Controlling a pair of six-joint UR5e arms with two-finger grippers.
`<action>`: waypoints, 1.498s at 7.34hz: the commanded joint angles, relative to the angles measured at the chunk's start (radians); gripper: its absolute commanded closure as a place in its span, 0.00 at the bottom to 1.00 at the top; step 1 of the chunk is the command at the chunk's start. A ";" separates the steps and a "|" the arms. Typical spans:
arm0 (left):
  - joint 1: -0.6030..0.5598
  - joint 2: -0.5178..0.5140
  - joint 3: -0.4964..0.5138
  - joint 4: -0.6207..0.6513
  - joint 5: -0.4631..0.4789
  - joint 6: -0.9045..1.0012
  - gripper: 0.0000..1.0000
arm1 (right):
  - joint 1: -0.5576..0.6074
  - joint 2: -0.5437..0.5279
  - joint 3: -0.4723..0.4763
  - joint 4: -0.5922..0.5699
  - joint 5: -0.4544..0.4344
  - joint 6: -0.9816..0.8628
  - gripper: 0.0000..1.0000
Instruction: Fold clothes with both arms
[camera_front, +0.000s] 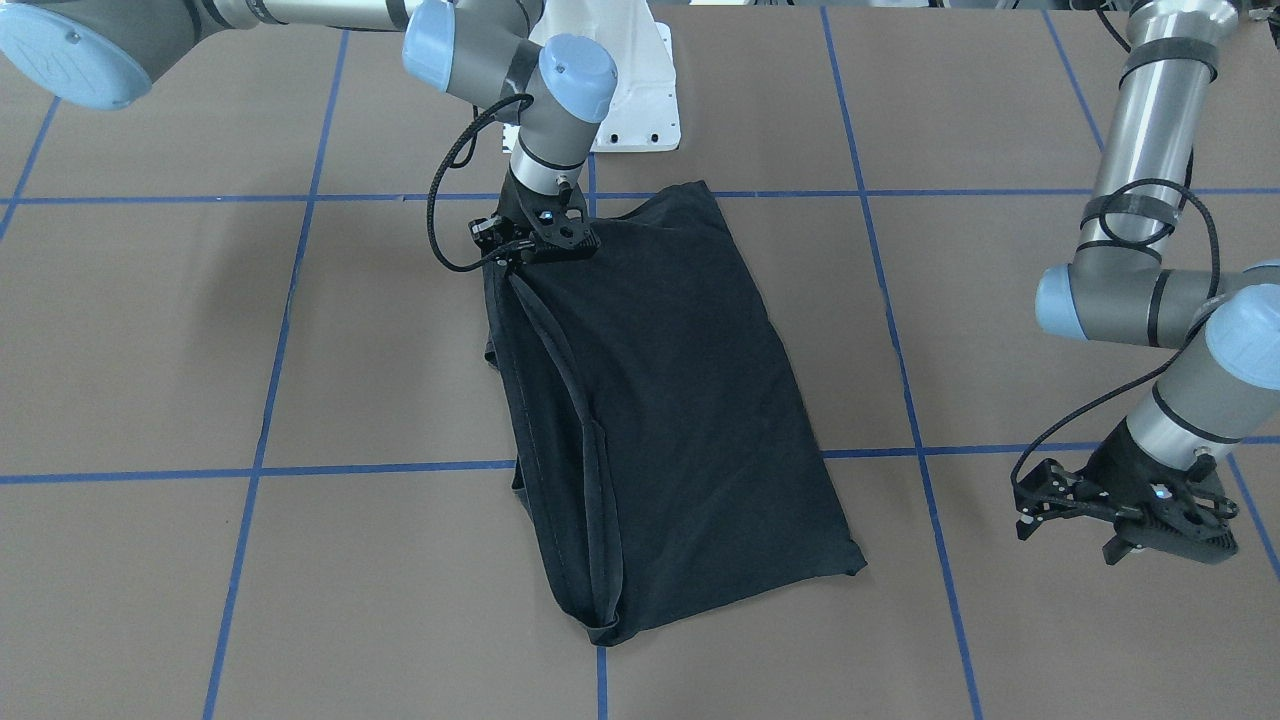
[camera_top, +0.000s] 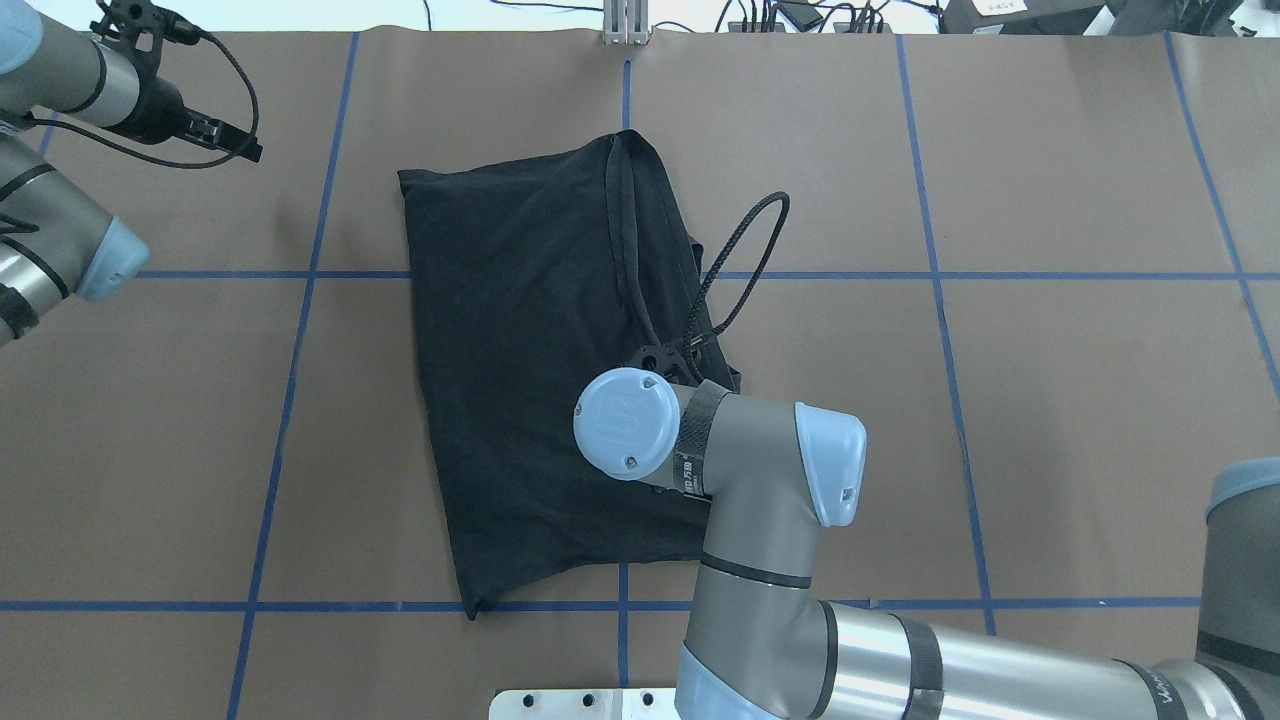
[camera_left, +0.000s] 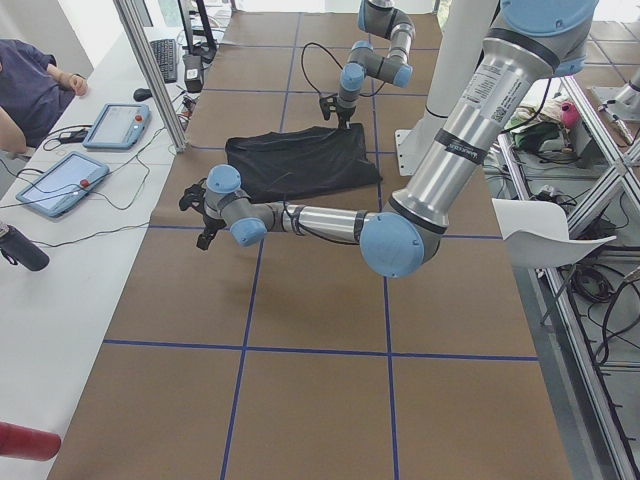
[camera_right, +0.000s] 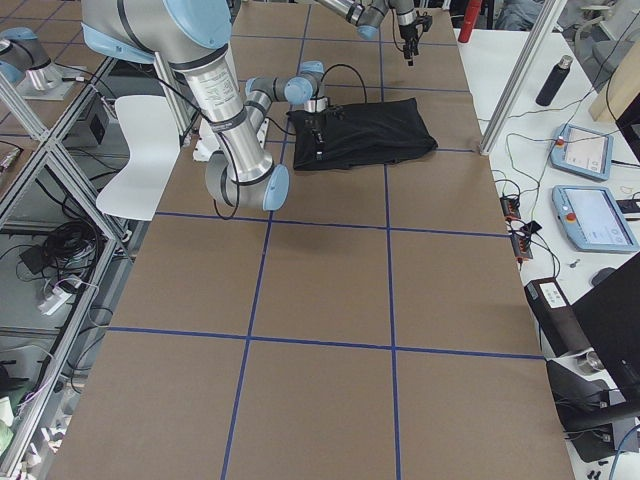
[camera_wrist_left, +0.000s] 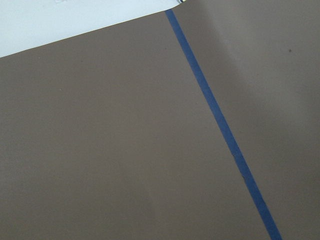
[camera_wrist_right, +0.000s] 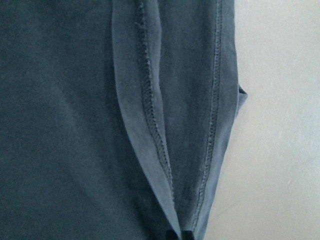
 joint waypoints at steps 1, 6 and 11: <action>0.000 0.000 0.000 0.000 -0.001 -0.001 0.00 | -0.003 0.002 0.002 0.001 0.001 0.001 1.00; 0.000 0.000 0.000 0.000 -0.001 0.001 0.00 | -0.001 -0.117 0.174 -0.085 0.009 0.007 1.00; 0.000 0.000 -0.002 0.000 -0.001 -0.001 0.00 | 0.009 -0.148 0.216 -0.076 0.010 0.046 0.00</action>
